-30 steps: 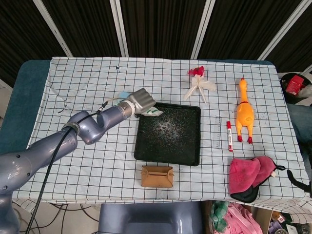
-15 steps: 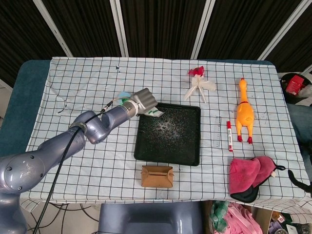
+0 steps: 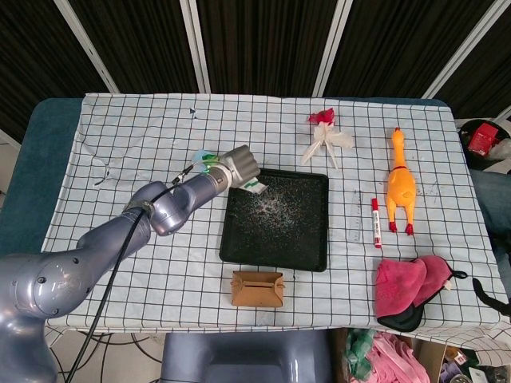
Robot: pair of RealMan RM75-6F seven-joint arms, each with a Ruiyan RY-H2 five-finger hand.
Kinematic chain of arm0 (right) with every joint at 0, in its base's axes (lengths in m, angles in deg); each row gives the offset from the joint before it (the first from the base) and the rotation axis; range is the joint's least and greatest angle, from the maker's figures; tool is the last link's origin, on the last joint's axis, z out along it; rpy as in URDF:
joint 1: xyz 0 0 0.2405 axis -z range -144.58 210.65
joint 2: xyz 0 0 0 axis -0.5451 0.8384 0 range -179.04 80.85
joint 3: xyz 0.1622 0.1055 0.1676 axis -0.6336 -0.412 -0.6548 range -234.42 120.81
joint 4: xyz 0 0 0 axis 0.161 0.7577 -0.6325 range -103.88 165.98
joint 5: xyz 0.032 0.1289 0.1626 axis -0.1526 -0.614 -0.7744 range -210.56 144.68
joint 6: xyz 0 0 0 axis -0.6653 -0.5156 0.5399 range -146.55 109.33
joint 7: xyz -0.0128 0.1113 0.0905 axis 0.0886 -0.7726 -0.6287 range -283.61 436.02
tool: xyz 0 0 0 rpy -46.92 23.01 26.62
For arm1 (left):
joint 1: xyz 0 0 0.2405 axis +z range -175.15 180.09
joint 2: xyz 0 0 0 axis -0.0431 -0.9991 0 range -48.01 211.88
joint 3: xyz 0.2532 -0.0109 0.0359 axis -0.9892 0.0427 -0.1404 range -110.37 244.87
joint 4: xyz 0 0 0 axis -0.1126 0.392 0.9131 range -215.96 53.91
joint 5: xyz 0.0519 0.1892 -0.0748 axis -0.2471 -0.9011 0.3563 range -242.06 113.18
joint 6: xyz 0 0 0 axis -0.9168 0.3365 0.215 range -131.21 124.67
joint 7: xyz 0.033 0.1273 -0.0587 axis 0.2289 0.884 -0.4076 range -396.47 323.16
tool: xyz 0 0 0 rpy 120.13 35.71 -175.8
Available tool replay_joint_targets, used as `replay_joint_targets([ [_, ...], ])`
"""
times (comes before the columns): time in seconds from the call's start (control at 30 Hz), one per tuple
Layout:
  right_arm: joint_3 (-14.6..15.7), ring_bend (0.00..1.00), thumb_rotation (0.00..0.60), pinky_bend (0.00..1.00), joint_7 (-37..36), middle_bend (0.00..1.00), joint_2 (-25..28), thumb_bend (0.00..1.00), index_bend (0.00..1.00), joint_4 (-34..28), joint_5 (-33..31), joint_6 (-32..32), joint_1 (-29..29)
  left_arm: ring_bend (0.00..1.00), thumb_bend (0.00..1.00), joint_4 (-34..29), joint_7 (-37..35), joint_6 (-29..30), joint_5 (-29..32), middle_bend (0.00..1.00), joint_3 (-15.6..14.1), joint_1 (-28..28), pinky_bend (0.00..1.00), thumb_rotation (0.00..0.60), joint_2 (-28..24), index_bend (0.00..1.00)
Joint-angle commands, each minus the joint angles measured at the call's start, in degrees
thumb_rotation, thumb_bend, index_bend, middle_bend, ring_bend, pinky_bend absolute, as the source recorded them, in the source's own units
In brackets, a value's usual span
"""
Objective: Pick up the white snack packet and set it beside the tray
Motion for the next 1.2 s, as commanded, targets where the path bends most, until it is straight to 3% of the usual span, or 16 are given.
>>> replay_joint_targets([
  [0.03,0.0,0.18,0.600,0.29,-0.1,0.08,0.0,0.25,0.20,0.0,0.0,0.0,0.0,0.35,0.68,0.0,0.0,0.7,1.3,0.50,-0.4,-0.3,0.47,0.600,0.5,0.52],
  [0.67,-0.2,0.18,0.600,0.29,-0.3,0.08,0.1,0.25,0.20,0.0,-0.3,0.0,0.2,0.35,0.68,0.9,1.4,4.0,6.5,0.50,-2.1,-1.3,0.48,0.600,2.3,0.52],
  [0.83,-0.2,0.18,0.600,0.29,-0.4,0.08,0.2,0.25,0.20,0.0,-0.2,-0.1,0.3,0.35,0.68,0.0,-0.7,8.6,8.7,0.50,0.2,1.6,0.50,0.600,1.8,0.52],
  [1.2,-0.2,0.18,0.600,0.29,0.1,0.08,0.1,0.25,0.20,-0.1,-0.2,-0.3,0.4,0.37,0.68,-1.4,-8.1,10.5,9.2,0.50,6.1,7.5,0.52,0.600,0.6,0.53],
])
